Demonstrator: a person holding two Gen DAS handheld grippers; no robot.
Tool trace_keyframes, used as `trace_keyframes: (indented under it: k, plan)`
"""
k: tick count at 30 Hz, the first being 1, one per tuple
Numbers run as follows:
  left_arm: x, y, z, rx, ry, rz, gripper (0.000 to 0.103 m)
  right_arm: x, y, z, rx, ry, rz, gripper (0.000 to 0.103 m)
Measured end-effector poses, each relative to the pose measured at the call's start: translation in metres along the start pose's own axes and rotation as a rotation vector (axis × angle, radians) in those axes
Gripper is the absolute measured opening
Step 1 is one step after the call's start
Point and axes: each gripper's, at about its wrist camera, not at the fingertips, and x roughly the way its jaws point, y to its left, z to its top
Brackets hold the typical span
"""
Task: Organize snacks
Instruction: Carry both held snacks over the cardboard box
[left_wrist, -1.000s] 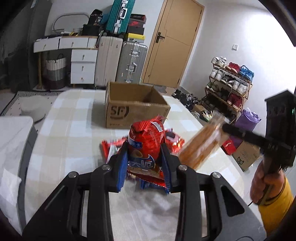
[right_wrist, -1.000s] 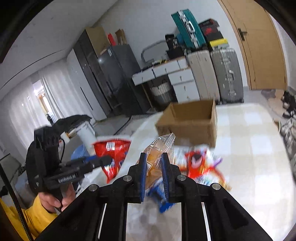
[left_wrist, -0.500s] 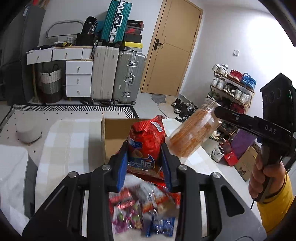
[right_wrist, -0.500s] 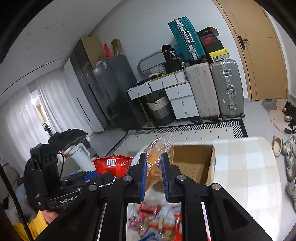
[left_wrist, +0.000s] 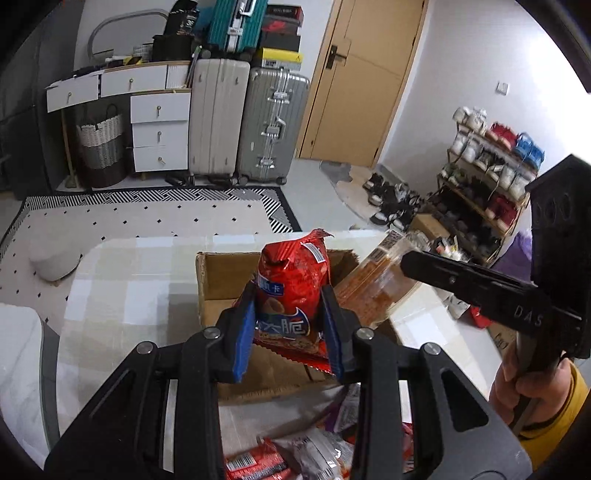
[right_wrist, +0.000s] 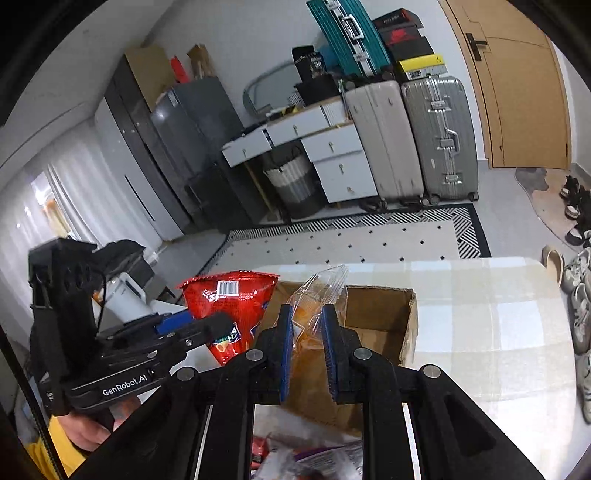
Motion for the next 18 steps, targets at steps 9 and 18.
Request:
trace_keyframes:
  k: [9,18]
  plan:
    - [0.068,0.007,-0.007,0.013,0.071,0.029,0.03,0.036,-0.011,-0.005,-0.006,0.061,-0.018,0.015]
    - [0.12,0.014,-0.006,0.013,0.162,0.058,0.031,0.05,-0.01,-0.01,-0.008,0.095,-0.051,0.015]
